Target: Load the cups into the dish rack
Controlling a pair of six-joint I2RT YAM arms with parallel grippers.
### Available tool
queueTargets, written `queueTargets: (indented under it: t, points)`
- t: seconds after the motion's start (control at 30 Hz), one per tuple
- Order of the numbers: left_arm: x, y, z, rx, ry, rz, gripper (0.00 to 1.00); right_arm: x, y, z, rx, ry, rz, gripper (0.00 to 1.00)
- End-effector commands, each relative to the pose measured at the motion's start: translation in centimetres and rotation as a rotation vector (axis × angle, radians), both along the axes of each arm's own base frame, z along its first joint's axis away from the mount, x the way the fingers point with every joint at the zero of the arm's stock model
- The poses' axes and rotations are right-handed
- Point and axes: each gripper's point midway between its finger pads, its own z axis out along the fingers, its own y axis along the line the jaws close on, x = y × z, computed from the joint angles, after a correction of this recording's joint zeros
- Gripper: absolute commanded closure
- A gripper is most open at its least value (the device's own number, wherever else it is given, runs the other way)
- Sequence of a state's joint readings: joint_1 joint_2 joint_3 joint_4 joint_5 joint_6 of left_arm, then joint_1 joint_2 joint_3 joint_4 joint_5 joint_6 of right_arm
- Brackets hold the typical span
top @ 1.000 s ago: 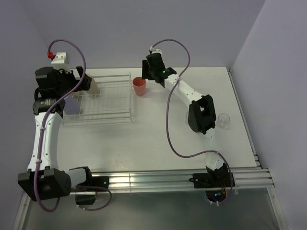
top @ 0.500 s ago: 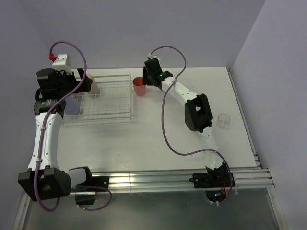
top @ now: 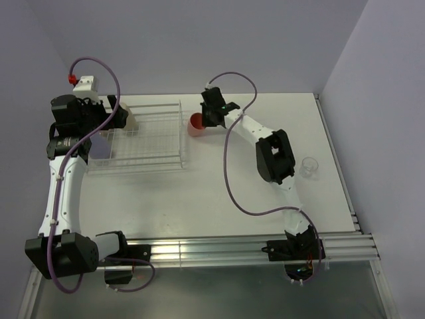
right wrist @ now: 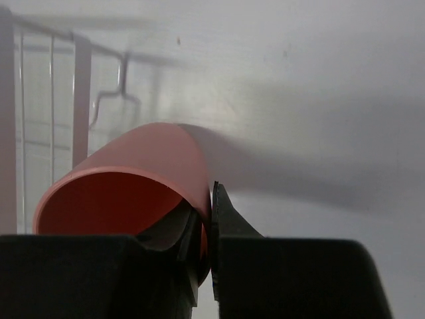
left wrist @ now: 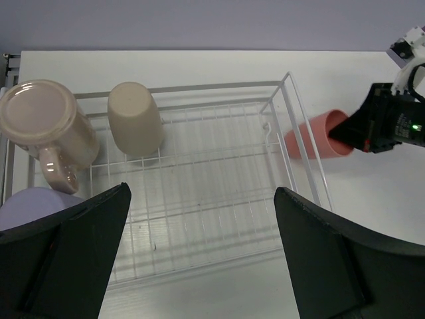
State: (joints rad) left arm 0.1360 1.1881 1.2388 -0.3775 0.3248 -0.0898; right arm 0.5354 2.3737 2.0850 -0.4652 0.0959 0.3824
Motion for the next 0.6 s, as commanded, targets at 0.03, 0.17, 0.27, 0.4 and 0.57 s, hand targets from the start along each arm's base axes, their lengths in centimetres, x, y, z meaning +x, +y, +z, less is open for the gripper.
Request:
queueTargets:
  t: [0.03,0.17,0.27,0.4,0.57]
  points:
    - [-0.5,-1.0,3.8,0.025,-0.084,-0.074,0.01,-2.0,-5.2,8.6,0.202,0.002,-0.005,1.0]
    - [-1.5,-3.6,4.8,-0.003,-0.082,-0.239,0.01,-2.4,-10.3,18.2,0.517,-0.089,0.079,1.0]
    - [-3.8,-7.6,7.0,-0.144,-0.138,-0.447,0.01,-5.3,-11.7,24.2,0.819,-0.098,0.257,1.0]
    - [-7.5,-12.1,10.0,-0.463,-0.205,-0.694,0.01,-9.9,-10.2,26.5,1.053,-0.03,0.4,1.0]
    - [-9.3,-15.9,10.1,-0.753,-0.119,-0.788,0.01,-14.5,-9.4,28.1,1.312,-0.008,0.454,1.0]
